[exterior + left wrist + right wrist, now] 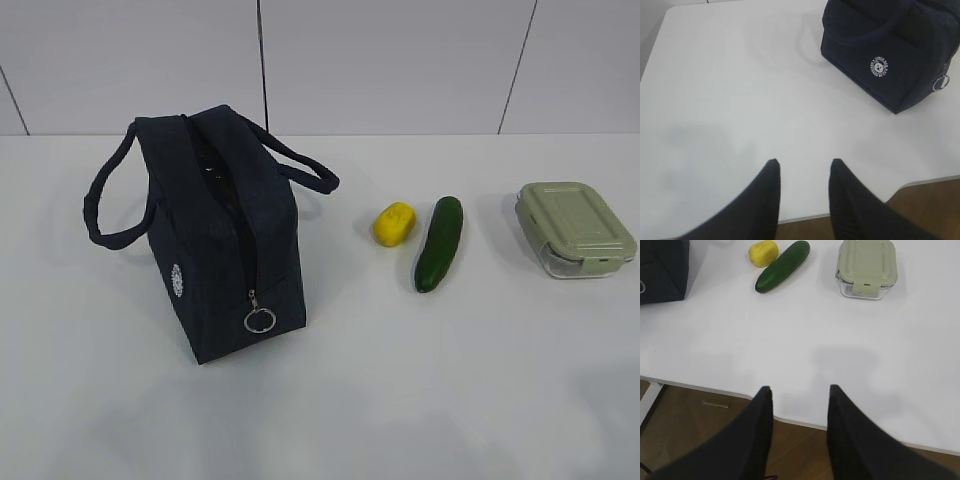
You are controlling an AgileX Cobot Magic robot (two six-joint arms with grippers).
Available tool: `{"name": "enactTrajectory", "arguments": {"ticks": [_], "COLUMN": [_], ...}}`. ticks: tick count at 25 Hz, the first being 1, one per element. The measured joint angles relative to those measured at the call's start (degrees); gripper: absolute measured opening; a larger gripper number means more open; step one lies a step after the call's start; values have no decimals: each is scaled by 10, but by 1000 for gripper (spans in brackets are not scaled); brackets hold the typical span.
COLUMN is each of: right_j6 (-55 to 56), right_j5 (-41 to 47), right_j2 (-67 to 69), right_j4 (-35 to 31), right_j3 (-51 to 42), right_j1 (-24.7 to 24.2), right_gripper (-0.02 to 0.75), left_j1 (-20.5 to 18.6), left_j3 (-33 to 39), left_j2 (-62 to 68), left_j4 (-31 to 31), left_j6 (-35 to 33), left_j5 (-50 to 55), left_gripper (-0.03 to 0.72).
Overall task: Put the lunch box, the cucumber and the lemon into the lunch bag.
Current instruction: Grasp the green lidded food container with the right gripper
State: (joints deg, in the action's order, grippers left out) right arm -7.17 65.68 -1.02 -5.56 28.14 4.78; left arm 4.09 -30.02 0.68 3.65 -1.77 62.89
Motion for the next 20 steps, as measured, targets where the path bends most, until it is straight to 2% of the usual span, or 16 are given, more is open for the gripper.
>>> {"name": "enactTrajectory", "arguments": {"ticks": [20], "right_j6": [0], "right_j5": [1], "right_j2": [0], "right_j4": [0], "right_j3": [0], "right_j1": [0], "right_gripper": [276], "left_j1": [0], "left_j3": [0], "left_j2": [0], "left_j4": [0], "left_j6": [0], "left_j5": [0], "left_gripper": [241]}}
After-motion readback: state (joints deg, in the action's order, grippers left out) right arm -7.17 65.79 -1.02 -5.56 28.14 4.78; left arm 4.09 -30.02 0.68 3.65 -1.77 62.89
